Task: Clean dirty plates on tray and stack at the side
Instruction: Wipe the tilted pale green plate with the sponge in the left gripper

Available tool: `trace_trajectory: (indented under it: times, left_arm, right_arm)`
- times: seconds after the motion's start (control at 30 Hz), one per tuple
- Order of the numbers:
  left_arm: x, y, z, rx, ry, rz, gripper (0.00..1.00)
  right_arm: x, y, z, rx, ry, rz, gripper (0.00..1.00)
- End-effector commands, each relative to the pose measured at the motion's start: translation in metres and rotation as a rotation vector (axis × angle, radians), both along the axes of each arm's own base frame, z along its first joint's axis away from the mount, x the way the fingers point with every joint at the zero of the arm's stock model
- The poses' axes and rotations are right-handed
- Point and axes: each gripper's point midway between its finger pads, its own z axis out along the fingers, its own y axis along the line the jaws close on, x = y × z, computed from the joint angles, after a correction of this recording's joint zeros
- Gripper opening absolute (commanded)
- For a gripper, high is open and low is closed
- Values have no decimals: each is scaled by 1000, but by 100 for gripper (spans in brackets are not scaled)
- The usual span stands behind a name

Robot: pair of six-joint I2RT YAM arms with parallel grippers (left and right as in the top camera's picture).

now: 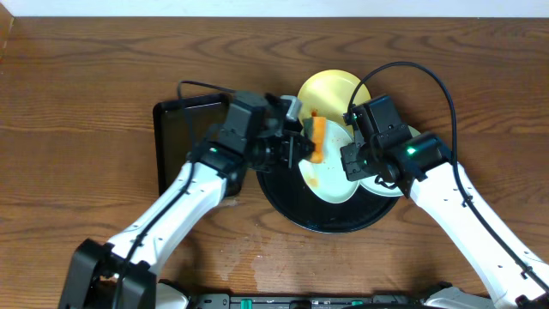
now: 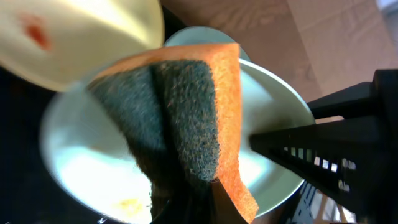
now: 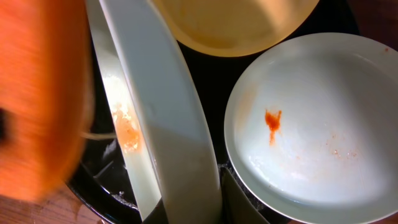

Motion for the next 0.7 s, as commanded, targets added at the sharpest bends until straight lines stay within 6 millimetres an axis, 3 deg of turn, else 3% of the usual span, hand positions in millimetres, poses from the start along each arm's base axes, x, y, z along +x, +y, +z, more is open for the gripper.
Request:
trace_trajectory:
  times: [0.0, 0.17, 0.37, 0.47, 0.67]
  left_arm:
    - [-2, -21, -7, -25, 53, -2, 8]
    - [-4, -42, -14, -67, 108, 5, 7]
    - [-18, -62, -9, -97, 86, -63, 7]
    - [-14, -59, -16, -65, 88, -31, 7]
    - [-3, -30, -54, 115, 109, 125, 7]
  right_arm:
    - [-1, 13, 6, 42, 3, 16, 1]
    - [-4, 20, 7, 45, 0, 37, 1]
    - [-5, 25, 8, 50, -9, 53, 1]
    - [-5, 26, 9, 54, -10, 54, 1]
    - [-6, 27, 22, 81, -46, 59, 1]
